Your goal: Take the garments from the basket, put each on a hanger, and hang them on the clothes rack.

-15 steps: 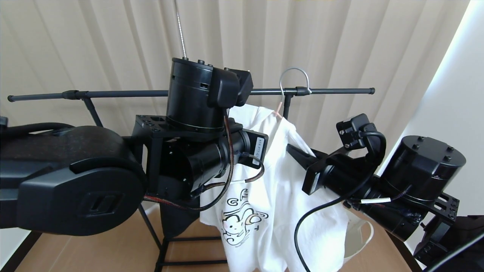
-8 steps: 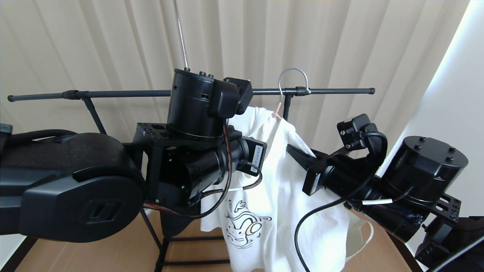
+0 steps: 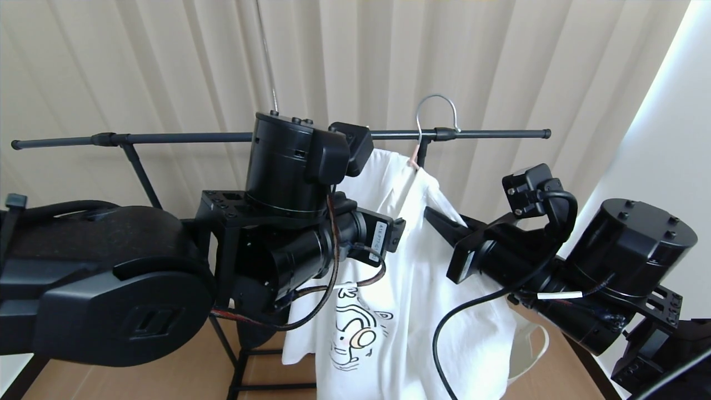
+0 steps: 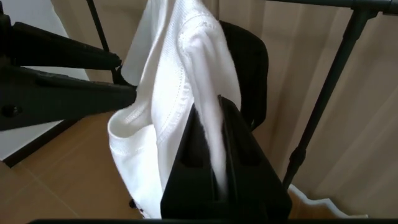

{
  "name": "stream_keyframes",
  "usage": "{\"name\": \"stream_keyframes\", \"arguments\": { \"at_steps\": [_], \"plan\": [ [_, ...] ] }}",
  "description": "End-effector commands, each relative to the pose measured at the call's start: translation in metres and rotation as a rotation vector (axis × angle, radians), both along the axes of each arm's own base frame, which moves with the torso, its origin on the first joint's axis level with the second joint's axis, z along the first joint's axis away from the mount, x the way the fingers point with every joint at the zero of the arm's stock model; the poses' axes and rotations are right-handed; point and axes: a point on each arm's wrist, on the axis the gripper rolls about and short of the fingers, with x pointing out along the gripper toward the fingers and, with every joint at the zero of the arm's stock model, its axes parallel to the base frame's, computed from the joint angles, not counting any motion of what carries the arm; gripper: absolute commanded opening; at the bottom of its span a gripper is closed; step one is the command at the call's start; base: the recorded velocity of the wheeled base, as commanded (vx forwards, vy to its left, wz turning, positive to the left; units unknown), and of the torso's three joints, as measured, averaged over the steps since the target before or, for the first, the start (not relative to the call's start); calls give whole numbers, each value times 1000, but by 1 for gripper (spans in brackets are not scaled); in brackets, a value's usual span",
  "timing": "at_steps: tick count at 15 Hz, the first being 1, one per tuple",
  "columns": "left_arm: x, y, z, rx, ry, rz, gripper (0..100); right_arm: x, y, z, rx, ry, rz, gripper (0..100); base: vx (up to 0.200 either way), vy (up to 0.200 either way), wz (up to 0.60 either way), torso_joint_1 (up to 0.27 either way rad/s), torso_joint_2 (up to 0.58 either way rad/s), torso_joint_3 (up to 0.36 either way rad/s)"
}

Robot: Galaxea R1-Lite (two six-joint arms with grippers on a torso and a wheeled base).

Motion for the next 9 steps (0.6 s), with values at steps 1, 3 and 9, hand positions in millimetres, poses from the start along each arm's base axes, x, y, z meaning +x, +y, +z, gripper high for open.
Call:
{"name": "stream_keyframes", "arguments": {
  "at_steps": [1, 3, 9],
  "plan": [
    [-1, 1, 0, 0, 0, 0, 100, 0, 0, -2, -5, 5, 1, 0, 0, 0, 0, 0, 0, 0],
    [-7, 9, 4, -15, -11, 4, 100, 0, 0, -2, -5, 4, 1, 0, 0, 0, 0, 0, 0, 0],
    [-13, 85, 2, -38, -57, 142, 100, 5, -21, -2, -8, -8, 44, 0, 0, 0, 0, 0, 0, 0]
  ]
}}
